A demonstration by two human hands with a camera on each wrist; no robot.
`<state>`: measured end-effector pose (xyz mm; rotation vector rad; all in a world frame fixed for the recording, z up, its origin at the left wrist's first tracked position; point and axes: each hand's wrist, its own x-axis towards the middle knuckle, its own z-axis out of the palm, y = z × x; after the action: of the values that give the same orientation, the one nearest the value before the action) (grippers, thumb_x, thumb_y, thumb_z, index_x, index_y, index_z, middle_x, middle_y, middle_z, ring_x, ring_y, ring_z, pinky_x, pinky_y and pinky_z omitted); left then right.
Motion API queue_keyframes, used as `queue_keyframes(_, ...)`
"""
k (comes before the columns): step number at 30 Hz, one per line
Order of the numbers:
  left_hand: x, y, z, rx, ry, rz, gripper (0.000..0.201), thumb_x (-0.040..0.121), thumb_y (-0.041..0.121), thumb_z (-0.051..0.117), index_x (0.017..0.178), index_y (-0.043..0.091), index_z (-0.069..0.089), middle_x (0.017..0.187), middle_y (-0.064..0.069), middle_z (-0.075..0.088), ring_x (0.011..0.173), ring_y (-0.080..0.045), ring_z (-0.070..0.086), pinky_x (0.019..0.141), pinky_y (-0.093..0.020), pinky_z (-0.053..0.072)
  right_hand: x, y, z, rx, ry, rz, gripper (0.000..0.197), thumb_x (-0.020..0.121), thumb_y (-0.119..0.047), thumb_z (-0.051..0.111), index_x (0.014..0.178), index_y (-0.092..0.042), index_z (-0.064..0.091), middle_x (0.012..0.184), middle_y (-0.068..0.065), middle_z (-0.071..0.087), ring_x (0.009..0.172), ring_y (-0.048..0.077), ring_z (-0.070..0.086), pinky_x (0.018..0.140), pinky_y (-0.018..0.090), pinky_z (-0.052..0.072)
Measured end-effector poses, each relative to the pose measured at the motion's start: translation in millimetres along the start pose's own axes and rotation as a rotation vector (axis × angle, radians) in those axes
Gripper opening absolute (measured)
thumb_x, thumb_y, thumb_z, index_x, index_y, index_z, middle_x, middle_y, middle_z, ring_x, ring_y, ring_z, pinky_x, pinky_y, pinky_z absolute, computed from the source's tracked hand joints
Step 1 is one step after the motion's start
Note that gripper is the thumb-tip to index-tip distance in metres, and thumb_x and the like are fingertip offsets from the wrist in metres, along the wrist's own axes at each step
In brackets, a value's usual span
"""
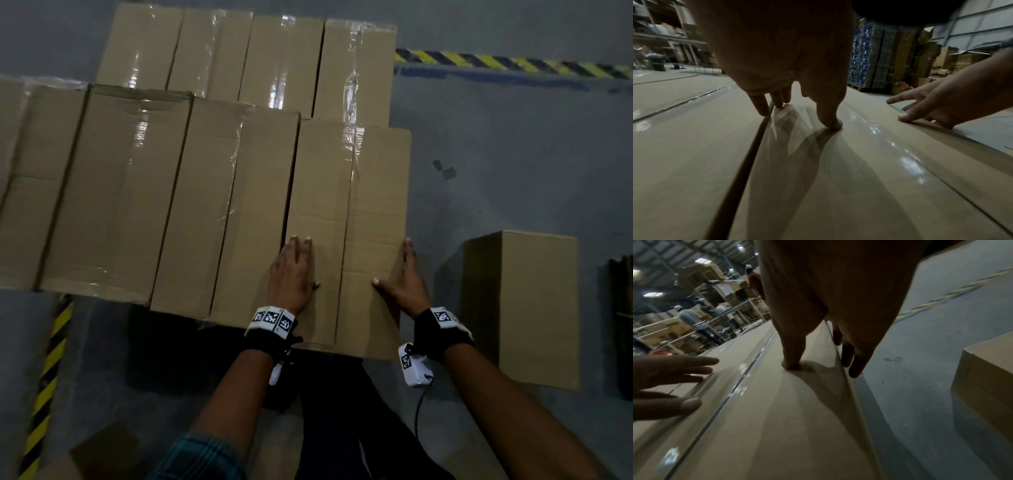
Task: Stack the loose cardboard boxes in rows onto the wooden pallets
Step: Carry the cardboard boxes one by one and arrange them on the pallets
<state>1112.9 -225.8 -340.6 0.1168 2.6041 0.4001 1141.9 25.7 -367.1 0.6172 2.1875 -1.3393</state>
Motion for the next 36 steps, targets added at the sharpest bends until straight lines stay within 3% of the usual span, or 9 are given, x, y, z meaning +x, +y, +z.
queue_keyframes(2,-13,-11,9,0.021,-0.043,-0.006,0.105,0.080,0.047,0.073,0.156,0.023,0.004,0.163,-0.012,0.002,0.149,-0.032,0.010,0.117,-0.046,0.024,-16,9,4,-0.082,-0.027,-0.029,0.119,0.075,-0.029,0.083,0.154,-0.035,-0.006,0.162,0.005,0.014,0.145,0.030,0.024,0.118,0.052,0.024)
queue_keyframes(5,-33,-31,20,0.090,-0.115,0.034,0.116,0.072,0.060,0.073,0.155,0.026,-0.001,0.163,-0.009,-0.011,0.150,-0.031,0.000,0.118,-0.050,0.021,-42,22,11,-0.160,-0.037,-0.077,0.119,0.075,-0.029,0.083,0.155,-0.026,-0.004,0.161,0.006,0.015,0.146,0.026,0.022,0.118,0.041,0.021)
queue_keyframes(7,-44,-43,23,0.135,-0.166,0.070,0.126,0.066,0.065,0.075,0.155,0.030,-0.008,0.162,-0.006,-0.019,0.150,-0.030,-0.006,0.120,-0.051,0.015,-59,28,16,-0.185,-0.058,-0.074,0.119,0.075,-0.030,0.083,0.155,-0.026,-0.005,0.162,0.006,0.010,0.148,0.024,0.016,0.118,0.041,0.019)
queue_keyframes(10,-54,-59,26,0.175,-0.222,0.129,0.140,0.056,0.066,0.080,0.152,0.036,-0.018,0.158,-0.003,-0.031,0.148,-0.029,-0.016,0.118,-0.051,0.004,-77,35,23,-0.245,-0.079,-0.104,0.126,0.070,-0.030,0.086,0.155,-0.026,-0.008,0.164,0.002,-0.006,0.150,0.019,0.004,0.119,0.041,0.015)
queue_keyframes(14,-58,-71,28,0.246,-0.271,0.206,0.153,0.046,0.061,0.087,0.151,0.034,-0.020,0.154,-0.007,-0.038,0.145,-0.033,-0.025,0.116,-0.050,-0.004,-92,48,35,-0.404,-0.161,-0.065,0.143,0.060,-0.034,0.091,0.152,-0.035,-0.019,0.157,0.001,-0.034,0.150,0.029,0.005,0.116,0.049,0.026)
queue_keyframes(18,-58,-72,23,0.292,-0.283,0.244,0.149,0.052,0.054,0.088,0.151,0.031,-0.022,0.154,-0.011,-0.036,0.145,-0.035,-0.023,0.117,-0.052,0.001,-94,53,48,-0.455,-0.140,-0.058,0.145,0.060,-0.029,0.092,0.152,-0.032,-0.019,0.153,0.004,-0.041,0.150,0.032,-0.008,0.117,0.053,0.023)
queue_keyframes(25,-52,-76,15,0.239,-0.291,0.267,0.140,0.060,0.042,0.088,0.151,0.029,-0.018,0.155,-0.012,-0.029,0.149,-0.039,-0.004,0.118,-0.054,0.019,-88,50,52,-0.405,-0.067,-0.094,0.136,0.064,-0.025,0.090,0.153,-0.036,-0.013,0.157,-0.001,-0.032,0.150,0.029,0.001,0.114,0.049,0.026)
queue_keyframes(31,-49,-71,14,0.423,-0.316,0.295,0.138,0.069,0.038,0.083,0.148,0.020,-0.029,0.154,-0.023,-0.029,0.148,-0.041,-0.006,0.119,-0.050,0.019,-88,47,52,-0.400,-0.072,-0.084,0.138,0.064,-0.023,0.090,0.153,-0.037,-0.014,0.157,-0.002,-0.034,0.150,0.027,-0.003,0.115,0.051,0.024)
queue_keyframes(36,-48,-71,9,0.483,-0.316,0.311,0.127,0.075,0.026,0.079,0.151,0.016,-0.023,0.156,-0.026,-0.024,0.148,-0.042,-0.002,0.118,-0.049,0.024,-88,41,51,-0.374,-0.084,-0.082,0.137,0.063,-0.019,0.090,0.155,-0.032,-0.011,0.157,0.002,-0.034,0.150,0.026,-0.005,0.116,0.048,0.021)
